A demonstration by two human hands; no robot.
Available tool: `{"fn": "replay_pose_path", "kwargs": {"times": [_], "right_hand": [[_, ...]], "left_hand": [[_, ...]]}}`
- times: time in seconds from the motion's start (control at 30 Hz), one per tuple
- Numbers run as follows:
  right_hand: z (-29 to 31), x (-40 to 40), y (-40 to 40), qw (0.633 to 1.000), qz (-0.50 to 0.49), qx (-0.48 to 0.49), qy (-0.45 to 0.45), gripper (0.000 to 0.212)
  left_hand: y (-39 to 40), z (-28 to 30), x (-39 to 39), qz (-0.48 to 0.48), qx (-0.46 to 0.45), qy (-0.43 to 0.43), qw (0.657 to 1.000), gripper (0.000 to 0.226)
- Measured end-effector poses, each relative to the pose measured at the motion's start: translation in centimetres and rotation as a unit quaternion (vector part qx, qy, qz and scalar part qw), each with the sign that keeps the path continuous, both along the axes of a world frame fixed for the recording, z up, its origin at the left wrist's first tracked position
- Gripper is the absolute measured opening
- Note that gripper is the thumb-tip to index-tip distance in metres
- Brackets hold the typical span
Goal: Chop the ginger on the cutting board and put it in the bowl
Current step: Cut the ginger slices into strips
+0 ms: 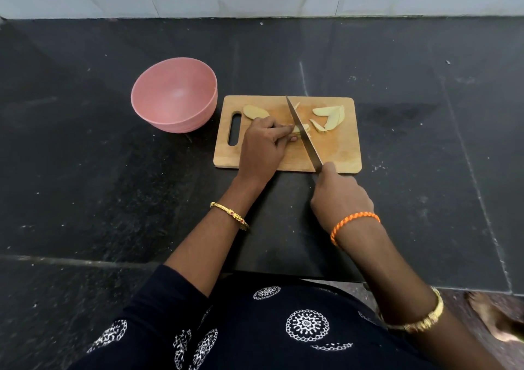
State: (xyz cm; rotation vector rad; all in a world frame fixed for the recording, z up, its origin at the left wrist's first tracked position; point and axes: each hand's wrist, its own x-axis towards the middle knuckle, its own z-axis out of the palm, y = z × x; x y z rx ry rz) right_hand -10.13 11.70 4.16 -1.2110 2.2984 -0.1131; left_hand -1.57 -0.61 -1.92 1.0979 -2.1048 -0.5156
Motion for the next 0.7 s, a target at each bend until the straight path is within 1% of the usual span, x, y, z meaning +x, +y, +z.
{"fn": "replay_pose_path", "kwargs": {"times": [0.03, 0.1, 0.17, 0.33, 0.53, 0.7], "right_hand": [[0.0, -0.1, 0.7, 1.0, -0.003, 0.001, -0.007, 0.004], [-0.2, -0.4, 2.2, 0.999, -0.017, -0.019, -0.028, 0.015], [-0.6, -0.9, 3.2, 0.995, -0.042, -0.064, -0.057, 0.022], [-0.4, -1.1, 2.1, 0.972, -0.088, -0.198, -0.091, 0.026], [-0.6, -0.8, -1.6, 0.976, -0.056, -0.194, -0.082, 0.029], [-1.2, -0.2, -2.3, 0.983, -0.045, -0.172, -0.053, 0.024]], "left_hand": [[0.0, 0.0, 0.0, 0.002, 0.002, 0.0, 1.0, 0.019], [-0.1, 0.0, 0.0, 0.008, 0.012, 0.009, 1.0, 0.018], [-0.2, -0.1, 0.1, 0.008, 0.029, 0.029, 0.999, 0.017], [-0.1, 0.1, 0.3, -0.004, 0.048, 0.039, 0.998, 0.019], [-0.2, 0.1, 0.4, 0.0, 0.047, 0.049, 0.998, 0.019], [-0.4, -0.1, 0.5, -0.002, 0.045, 0.042, 0.998, 0.019]]}}
